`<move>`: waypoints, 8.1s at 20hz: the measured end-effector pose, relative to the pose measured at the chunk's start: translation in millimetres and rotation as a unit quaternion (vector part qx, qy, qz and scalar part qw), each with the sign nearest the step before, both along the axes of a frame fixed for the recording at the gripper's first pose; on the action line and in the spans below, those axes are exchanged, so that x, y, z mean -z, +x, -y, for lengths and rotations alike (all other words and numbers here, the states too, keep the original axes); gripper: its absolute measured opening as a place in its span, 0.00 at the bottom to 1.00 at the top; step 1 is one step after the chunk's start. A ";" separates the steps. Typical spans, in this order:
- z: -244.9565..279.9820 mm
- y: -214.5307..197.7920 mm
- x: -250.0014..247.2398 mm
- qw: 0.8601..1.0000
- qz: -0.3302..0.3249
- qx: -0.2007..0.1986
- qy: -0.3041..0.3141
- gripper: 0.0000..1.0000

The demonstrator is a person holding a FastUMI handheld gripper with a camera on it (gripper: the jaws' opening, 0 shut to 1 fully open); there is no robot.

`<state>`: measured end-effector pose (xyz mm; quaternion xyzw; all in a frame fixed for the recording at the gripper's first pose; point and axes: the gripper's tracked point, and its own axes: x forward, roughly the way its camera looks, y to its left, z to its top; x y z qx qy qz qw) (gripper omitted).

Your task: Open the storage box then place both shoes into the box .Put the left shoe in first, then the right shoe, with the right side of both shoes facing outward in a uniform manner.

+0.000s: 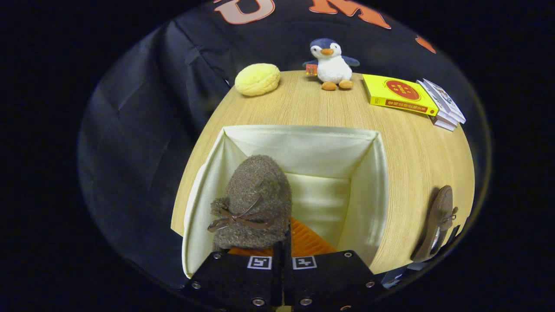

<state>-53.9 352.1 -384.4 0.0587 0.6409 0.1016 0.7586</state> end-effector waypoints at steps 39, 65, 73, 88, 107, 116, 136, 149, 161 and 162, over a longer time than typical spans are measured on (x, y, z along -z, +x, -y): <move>342.0 -72.7 -11.3 0.987 0.057 0.141 0.044 0.95; 381.5 -79.0 39.5 0.986 0.054 0.151 -0.049 0.05; 313.3 -46.4 -56.8 0.985 0.082 0.149 0.001 0.05; 120.1 -7.2 -131.5 0.993 0.098 0.039 0.062 0.05; 52.9 -5.0 -31.8 0.991 0.071 -0.066 -0.092 0.10; 46.2 -25.1 -61.2 0.995 0.050 -0.080 -0.033 0.37; 294.1 65.0 -262.2 0.935 0.347 0.064 -0.032 0.90; 370.2 73.8 -349.9 0.852 0.507 0.122 -0.053 0.90; 365.0 76.7 -395.9 0.796 0.595 0.086 -0.071 0.90; 360.9 78.7 -400.7 0.792 0.601 0.084 -0.070 0.90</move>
